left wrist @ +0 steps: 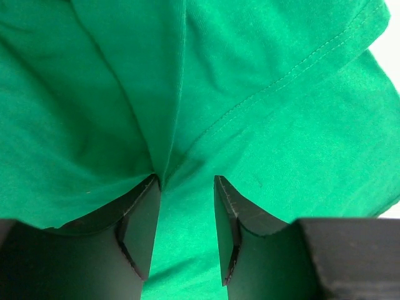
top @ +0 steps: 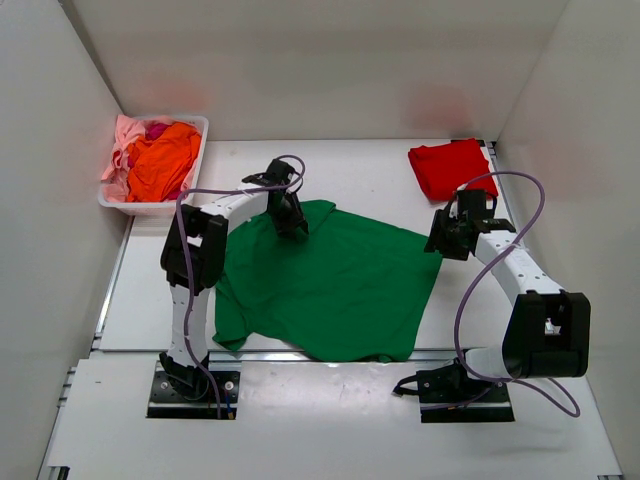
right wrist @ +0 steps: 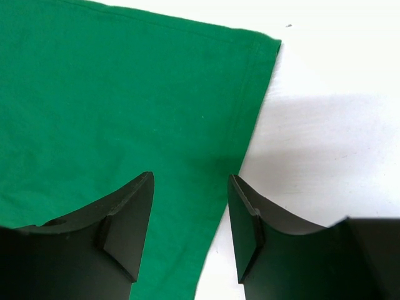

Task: Fold and stack the t-shirts
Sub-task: Flatten out the tshirt

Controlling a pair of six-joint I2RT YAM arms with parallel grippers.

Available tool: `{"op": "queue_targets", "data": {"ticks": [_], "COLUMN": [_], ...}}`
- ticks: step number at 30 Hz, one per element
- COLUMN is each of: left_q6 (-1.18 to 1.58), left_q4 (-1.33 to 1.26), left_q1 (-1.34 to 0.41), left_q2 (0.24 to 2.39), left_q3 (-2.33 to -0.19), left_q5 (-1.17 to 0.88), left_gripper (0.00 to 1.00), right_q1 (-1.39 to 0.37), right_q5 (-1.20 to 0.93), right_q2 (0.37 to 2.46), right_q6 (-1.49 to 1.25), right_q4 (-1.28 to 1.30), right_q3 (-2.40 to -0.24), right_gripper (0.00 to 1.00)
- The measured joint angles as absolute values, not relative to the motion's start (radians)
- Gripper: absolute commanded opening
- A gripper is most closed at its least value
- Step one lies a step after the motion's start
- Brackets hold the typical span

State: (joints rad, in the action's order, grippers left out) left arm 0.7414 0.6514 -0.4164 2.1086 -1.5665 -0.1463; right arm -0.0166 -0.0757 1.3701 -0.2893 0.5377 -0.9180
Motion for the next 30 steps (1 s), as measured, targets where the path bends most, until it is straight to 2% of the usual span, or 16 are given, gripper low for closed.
{"op": "queue_targets", "data": {"ticks": [7,8,9,10,11,18,23,26,27,28,30], "left_q6": [0.764,0.767,0.770,0.776,0.776,0.784,0.803,0.813,0.813,0.814,0.814], "left_q4": [0.647,0.646,0.646,0.646,0.642,0.619,0.612,0.599,0.598,0.597,0.592], "left_q1": [-0.423,-0.425,-0.427,-0.430,-0.432,-0.437,-0.413,-0.386,-0.377,-0.368,-0.355], "left_q2": [2.137,2.140,2.140,2.140,2.140,2.146,2.143,2.128,2.121,2.114,2.098], "left_q3": [-1.584,-1.584,-1.584,-1.584,-1.584,-1.586,-1.608,-1.613,-1.613,-1.613,-1.606], "left_q5": [-0.170,-0.172,-0.175,-0.179,-0.184,-0.239,-0.286,-0.307,-0.313,-0.318,-0.328], "left_gripper": [0.44,0.37,0.21,0.14,0.00,0.00,0.00,0.00,0.00,0.00,0.00], "right_q1": [-0.016,-0.015,-0.014,-0.009,-0.002,0.023,0.021,0.020,0.017,0.016,0.013], "right_q5": [-0.068,-0.063,-0.056,-0.050,-0.043,0.083,0.128,0.135,0.138,0.143,0.152], "right_q2": [1.373,1.375,1.381,1.389,1.401,1.555,1.655,1.720,1.743,1.764,1.782], "right_q6": [-0.293,-0.294,-0.297,-0.299,-0.306,-0.369,-0.391,-0.397,-0.399,-0.400,-0.404], "right_q4": [0.527,0.521,0.509,0.498,0.484,0.436,0.401,0.400,0.397,0.393,0.388], "right_q3": [-0.917,-0.917,-0.917,-0.917,-0.917,-0.957,-0.998,-1.039,-1.053,-1.065,-1.084], "right_gripper": [0.52,0.54,0.55,0.55,0.55,0.66,0.70,0.68,0.64,0.56,0.49]}}
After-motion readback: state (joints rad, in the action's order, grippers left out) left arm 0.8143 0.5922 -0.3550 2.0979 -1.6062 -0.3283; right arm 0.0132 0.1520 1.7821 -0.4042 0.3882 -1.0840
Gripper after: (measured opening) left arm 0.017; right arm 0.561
